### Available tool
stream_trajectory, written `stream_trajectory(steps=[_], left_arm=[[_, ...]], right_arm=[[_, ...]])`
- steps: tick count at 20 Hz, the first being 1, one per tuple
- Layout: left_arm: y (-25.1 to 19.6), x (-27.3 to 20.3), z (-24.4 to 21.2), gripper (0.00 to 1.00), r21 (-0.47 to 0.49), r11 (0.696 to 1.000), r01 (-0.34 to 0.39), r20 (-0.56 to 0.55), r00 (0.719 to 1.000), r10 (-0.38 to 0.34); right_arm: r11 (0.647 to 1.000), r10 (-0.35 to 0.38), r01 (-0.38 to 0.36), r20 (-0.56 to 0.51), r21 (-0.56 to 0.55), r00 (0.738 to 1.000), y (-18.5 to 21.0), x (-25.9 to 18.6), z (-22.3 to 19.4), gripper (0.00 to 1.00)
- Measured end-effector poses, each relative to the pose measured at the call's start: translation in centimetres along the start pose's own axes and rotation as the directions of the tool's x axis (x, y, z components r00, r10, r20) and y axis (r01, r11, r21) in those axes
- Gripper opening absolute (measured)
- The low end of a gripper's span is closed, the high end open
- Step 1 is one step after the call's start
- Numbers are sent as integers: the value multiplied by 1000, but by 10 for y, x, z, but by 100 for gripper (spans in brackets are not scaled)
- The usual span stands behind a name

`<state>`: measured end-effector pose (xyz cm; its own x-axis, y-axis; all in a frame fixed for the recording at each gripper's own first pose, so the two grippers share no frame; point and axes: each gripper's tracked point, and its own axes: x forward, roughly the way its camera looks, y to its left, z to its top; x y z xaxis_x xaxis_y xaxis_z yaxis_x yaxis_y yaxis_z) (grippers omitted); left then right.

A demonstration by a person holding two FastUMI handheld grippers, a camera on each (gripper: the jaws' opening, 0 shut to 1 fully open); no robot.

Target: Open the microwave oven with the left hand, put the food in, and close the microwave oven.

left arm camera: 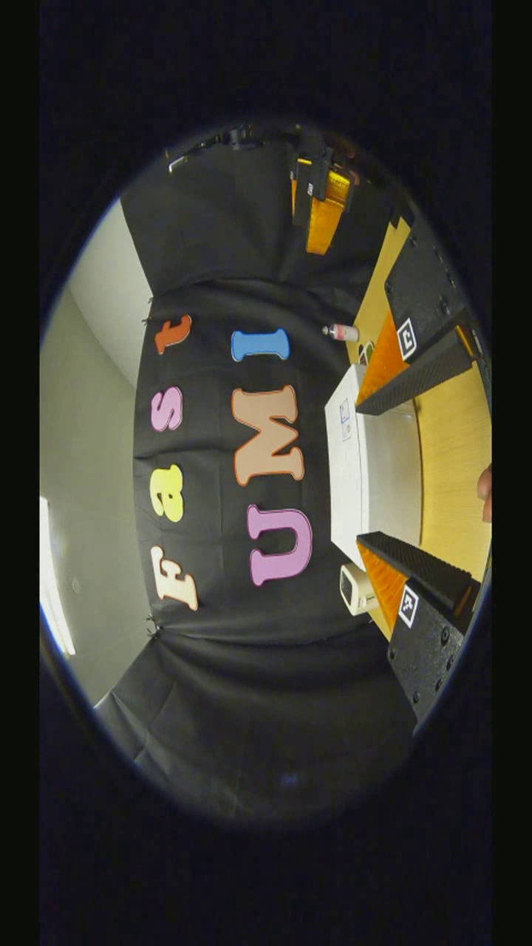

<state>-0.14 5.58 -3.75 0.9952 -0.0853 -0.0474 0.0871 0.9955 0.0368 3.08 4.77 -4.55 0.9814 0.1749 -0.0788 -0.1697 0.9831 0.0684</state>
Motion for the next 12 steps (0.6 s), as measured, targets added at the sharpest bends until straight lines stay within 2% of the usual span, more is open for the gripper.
stream_trajectory(steps=[12], left_arm=[[-4,-6,-4,95,-16,999,43,12,999,-43]], right_arm=[[999,-32,32,-13,-12,999,4,-19,-10,94]])
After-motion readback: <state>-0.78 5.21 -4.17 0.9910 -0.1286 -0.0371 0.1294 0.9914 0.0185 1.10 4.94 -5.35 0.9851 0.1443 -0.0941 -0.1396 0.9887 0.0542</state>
